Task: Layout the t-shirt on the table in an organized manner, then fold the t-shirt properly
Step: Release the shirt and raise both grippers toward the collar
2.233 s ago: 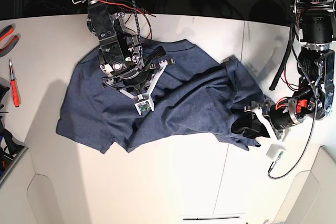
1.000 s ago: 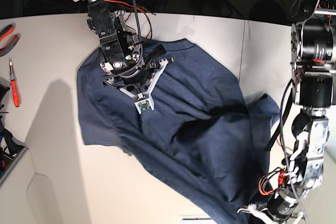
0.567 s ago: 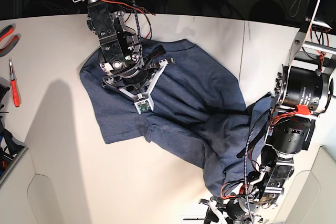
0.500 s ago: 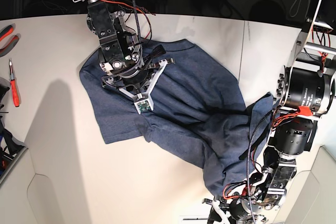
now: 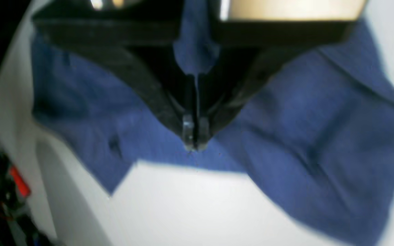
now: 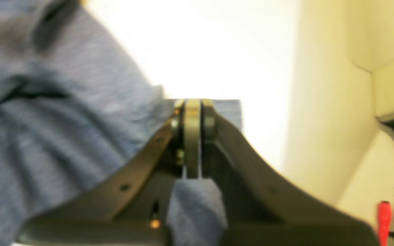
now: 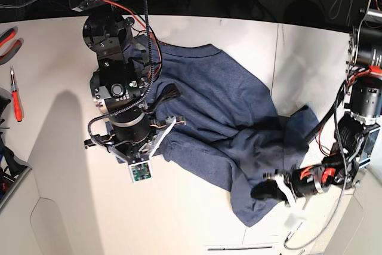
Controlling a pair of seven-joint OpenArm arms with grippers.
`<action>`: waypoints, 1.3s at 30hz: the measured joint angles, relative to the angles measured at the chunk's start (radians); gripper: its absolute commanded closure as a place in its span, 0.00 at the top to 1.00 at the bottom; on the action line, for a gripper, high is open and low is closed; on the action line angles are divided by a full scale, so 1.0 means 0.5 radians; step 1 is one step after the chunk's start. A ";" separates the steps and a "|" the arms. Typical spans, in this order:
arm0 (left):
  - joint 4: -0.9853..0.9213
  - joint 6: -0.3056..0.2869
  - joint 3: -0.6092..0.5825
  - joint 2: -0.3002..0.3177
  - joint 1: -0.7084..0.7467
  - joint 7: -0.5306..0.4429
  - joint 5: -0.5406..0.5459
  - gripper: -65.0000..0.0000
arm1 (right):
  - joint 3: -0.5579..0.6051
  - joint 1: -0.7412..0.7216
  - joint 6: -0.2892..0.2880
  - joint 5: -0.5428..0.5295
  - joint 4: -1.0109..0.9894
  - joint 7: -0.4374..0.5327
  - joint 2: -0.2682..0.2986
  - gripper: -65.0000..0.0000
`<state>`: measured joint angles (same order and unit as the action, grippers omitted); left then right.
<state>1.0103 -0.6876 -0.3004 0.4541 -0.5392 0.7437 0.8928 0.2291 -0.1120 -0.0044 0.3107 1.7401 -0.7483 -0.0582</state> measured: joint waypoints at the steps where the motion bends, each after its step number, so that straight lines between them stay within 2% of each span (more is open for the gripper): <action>1: 0.053 -0.002 -0.001 -0.002 0.075 0.047 0.029 0.00 | -0.041 -0.010 0.004 0.001 -0.019 0.018 -0.001 0.00; 7: 0.252 -0.002 -0.002 -0.028 0.429 0.069 0.050 0.00 | -0.377 -0.130 0.015 -0.012 -0.427 0.080 0.018 0.00; 10: 0.300 -0.001 0.000 -0.047 0.548 0.089 0.043 0.00 | -0.491 -0.208 0.011 -0.179 -0.700 0.141 0.092 0.00; 13: 0.382 -0.001 -0.001 -0.089 0.626 0.100 0.048 0.00 | -0.554 -0.276 -0.059 -0.290 -0.950 0.216 0.166 0.00; 15: 0.443 -0.001 -0.001 -0.114 0.651 0.190 0.052 0.00 | -0.563 -0.307 -0.092 -0.349 -1.093 0.297 0.205 0.00; 20: 0.569 -0.002 0.001 -0.144 0.714 0.282 0.053 0.00 | -0.562 -0.319 -0.102 -0.346 -1.359 0.583 0.273 0.00; 22: 0.572 -0.002 0.000 -0.143 0.735 0.287 0.046 0.00 | -0.559 -0.333 -0.018 -0.307 -1.438 0.668 0.320 0.00; 25: 0.573 -0.002 0.002 -0.143 0.770 0.286 -0.038 0.00 | -0.558 -0.340 0.236 -0.183 -1.526 0.714 0.404 0.00; 27: 0.573 -0.001 0.002 -0.143 0.815 0.278 -0.079 0.00 | -0.585 -0.335 0.356 -0.151 -1.566 0.704 0.478 0.00; 30: 0.573 -0.002 0.002 -0.143 0.888 0.287 -0.129 0.00 | -0.705 -0.336 0.384 -0.179 -1.592 0.654 0.568 0.00; 32: 0.572 -0.002 0.001 -0.143 0.922 0.288 -0.130 0.00 | -0.779 -0.354 0.376 -0.334 -1.588 0.642 0.591 0.00; 33: 0.572 -0.002 0.002 -0.144 0.933 0.287 -0.130 0.00 | -0.812 -0.370 0.311 -0.414 -1.566 0.631 0.589 0.00; 34: 0.573 -0.002 0.002 -0.145 0.943 0.285 -0.130 0.00 | -0.830 -0.376 0.184 -0.533 -1.515 0.629 0.580 0.00; 38: 0.572 -0.001 0.002 -0.164 0.951 0.285 -0.132 0.00 | -0.829 -0.411 -0.433 -0.961 -1.272 0.649 0.475 0.00; 39: 0.573 -0.001 0.002 -0.166 0.951 0.283 -0.127 0.00 | -0.827 -0.418 -0.536 -1.019 -1.232 0.652 0.427 0.00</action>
<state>1.2968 -0.6880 -0.2996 0.3710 -0.0639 0.8852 0.8291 -0.1844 -0.3210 -0.2726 -0.1989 1.1240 -0.4221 0.1555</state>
